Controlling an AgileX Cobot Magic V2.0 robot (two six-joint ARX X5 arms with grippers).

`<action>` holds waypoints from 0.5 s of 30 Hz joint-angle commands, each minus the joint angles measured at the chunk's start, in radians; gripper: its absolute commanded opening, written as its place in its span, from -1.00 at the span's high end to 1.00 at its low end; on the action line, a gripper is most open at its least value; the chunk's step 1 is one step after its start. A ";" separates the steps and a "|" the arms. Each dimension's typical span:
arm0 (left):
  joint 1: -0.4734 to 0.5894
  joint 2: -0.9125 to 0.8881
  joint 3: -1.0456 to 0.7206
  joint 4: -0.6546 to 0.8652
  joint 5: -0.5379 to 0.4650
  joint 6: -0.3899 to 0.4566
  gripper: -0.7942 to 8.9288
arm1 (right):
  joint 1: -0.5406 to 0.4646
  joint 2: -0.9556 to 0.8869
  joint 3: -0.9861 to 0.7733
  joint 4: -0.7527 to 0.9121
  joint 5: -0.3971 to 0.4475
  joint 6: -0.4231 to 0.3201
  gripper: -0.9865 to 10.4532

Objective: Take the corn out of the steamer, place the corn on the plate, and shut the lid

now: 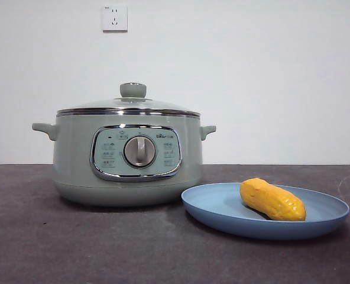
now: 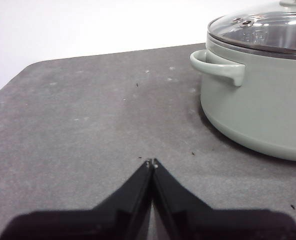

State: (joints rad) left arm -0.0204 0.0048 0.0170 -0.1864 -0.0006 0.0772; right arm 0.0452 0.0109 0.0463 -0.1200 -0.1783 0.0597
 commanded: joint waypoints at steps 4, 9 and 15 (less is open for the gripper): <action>0.003 -0.002 -0.014 0.006 0.003 -0.006 0.84 | -0.001 -0.010 -0.041 -0.043 0.006 0.021 0.83; 0.003 -0.002 -0.014 0.005 0.003 -0.006 0.84 | 0.001 -0.010 -0.041 -0.053 0.008 0.023 0.83; 0.003 -0.002 -0.014 0.005 0.003 -0.006 0.84 | 0.001 -0.010 -0.041 -0.046 0.009 0.032 0.83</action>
State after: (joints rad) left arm -0.0204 0.0048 0.0170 -0.1864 -0.0006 0.0772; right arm 0.0456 0.0036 0.0166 -0.1581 -0.1715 0.0822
